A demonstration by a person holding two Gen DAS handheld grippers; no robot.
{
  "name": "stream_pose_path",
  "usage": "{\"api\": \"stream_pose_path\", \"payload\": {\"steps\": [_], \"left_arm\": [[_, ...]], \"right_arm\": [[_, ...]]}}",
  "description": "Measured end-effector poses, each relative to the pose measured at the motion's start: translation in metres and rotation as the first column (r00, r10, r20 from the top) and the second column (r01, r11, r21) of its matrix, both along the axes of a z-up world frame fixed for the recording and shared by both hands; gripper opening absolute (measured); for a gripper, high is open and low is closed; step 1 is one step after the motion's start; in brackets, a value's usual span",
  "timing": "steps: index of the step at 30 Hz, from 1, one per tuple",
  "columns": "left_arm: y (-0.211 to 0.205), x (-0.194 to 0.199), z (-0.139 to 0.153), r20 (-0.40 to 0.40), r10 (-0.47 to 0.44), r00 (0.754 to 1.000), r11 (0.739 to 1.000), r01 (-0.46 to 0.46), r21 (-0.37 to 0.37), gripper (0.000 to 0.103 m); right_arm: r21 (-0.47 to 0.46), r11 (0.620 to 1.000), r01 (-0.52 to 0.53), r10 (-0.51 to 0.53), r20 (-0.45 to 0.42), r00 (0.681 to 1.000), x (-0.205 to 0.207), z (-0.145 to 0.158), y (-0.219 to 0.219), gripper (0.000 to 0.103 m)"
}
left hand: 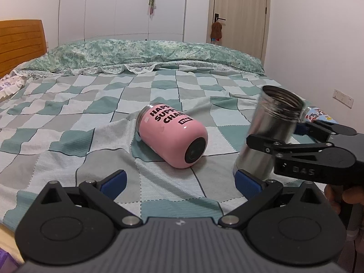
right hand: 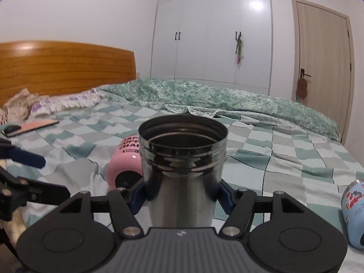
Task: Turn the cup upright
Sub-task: 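Set the silver cup upright on the blanket and open the right gripper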
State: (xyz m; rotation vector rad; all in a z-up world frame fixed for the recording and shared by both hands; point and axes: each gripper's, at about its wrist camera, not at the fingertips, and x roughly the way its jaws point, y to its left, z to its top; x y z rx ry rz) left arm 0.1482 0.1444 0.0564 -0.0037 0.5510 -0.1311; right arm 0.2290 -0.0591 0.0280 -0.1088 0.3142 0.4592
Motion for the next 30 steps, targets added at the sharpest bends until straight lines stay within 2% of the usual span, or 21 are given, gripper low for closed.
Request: {"api": "stream_pose_path", "payload": {"steps": [2, 4, 9, 13, 18, 25, 30], "left_arm": [[-0.003, -0.005, 0.004, 0.007, -0.001, 1.0, 1.0, 0.001, 0.001, 0.103], [-0.009, -0.013, 0.009, 0.021, -0.006, 1.0, 1.0, 0.005, 0.002, 0.103], [-0.03, -0.041, 0.025, 0.096, -0.018, 0.995, 1.0, 0.018, -0.005, 0.103], [-0.05, -0.067, 0.03, 0.164, -0.019, 0.986, 1.0, 0.022, -0.013, 0.103], [-0.077, -0.096, 0.017, 0.269, -0.003, 0.963, 1.0, 0.005, -0.007, 0.103], [-0.102, -0.117, -0.015, 0.302, 0.015, 0.953, 0.999, -0.003, -0.039, 0.103], [-0.115, -0.127, -0.036, 0.362, 0.052, 0.931, 0.999, -0.043, -0.033, 0.103]], "right_arm": [[0.021, 1.0, 0.002, -0.002, 0.017, 1.0, -0.008, 0.004, -0.007, 0.085], [0.045, 0.999, -0.01, 0.008, 0.046, 0.999, -0.021, 0.01, -0.017, 0.087], [0.085, 0.996, -0.002, -0.008, 0.12, 0.993, -0.059, 0.024, -0.049, 0.103], [0.089, 0.996, 0.015, -0.029, 0.163, 0.986, -0.092, 0.03, -0.078, 0.103], [0.087, 0.994, 0.066, -0.081, 0.178, 0.981, -0.132, 0.026, -0.113, 0.103], [0.061, 0.986, 0.153, -0.161, 0.166, 0.973, -0.171, 0.006, -0.151, 0.103], [0.049, 0.975, 0.218, -0.223, 0.165, 0.961, -0.186, -0.014, -0.172, 0.103]]}}
